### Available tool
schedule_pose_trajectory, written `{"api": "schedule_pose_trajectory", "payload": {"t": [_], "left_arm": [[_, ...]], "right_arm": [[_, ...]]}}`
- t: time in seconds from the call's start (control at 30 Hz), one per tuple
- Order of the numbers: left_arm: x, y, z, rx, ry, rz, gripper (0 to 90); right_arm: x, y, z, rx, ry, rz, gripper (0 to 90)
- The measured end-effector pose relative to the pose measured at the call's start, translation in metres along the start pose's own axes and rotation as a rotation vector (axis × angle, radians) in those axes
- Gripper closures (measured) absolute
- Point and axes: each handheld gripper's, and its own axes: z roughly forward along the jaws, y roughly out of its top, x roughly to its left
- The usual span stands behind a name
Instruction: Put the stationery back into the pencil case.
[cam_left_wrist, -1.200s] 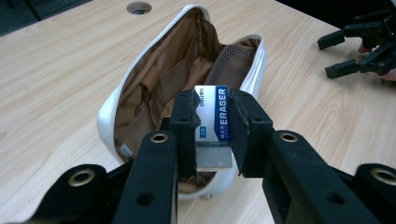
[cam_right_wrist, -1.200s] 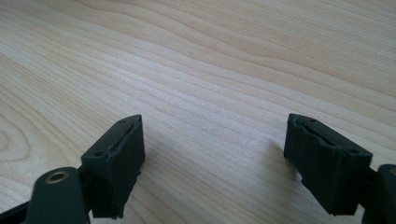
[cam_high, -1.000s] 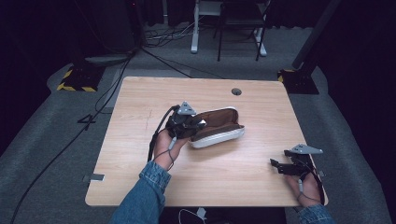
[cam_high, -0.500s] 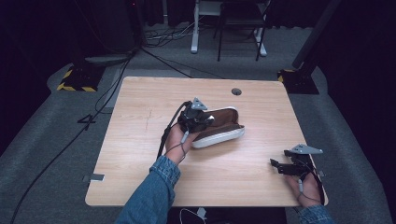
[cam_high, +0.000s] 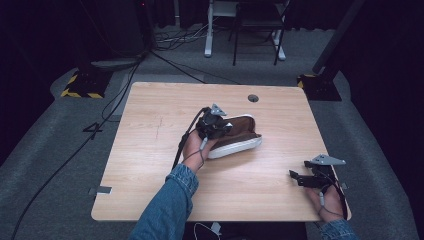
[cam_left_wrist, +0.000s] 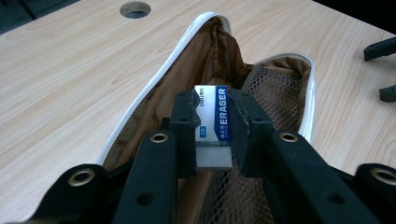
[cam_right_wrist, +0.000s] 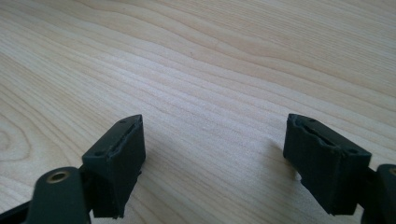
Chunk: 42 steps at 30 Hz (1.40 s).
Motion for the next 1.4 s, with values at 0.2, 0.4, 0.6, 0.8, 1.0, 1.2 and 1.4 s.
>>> {"api": "schedule_pose_trajectory", "payload": {"t": [0.2,0.4,0.6,0.8,1.0,1.2,1.4], "left_arm": [[0.001,-0.001,0.011,0.030,0.002,0.017,72.2],[0.002,-0.002,0.017,0.052,0.000,0.019,72.2],[0.006,-0.005,0.021,0.069,-0.004,-0.004,72.1],[0.005,-0.006,0.026,0.116,-0.024,0.002,72.1],[0.003,-0.007,0.028,0.138,-0.016,0.020,71.9],[0.001,-0.005,0.026,0.126,0.005,0.002,49.4],[-0.003,-0.002,0.016,0.104,0.013,0.019,43.1]], "right_arm": [[0.000,0.000,0.000,0.000,0.000,0.000,21.4],[0.000,0.000,0.000,-0.001,0.000,0.001,21.4],[0.000,0.000,0.000,0.000,0.000,0.000,21.4],[0.000,0.000,0.000,0.000,0.000,-0.001,21.4],[0.000,0.000,0.000,0.000,0.000,0.000,21.4],[0.000,0.000,0.000,-0.001,0.001,0.001,21.4],[0.000,0.000,0.000,-0.001,0.001,0.000,21.4]]}}
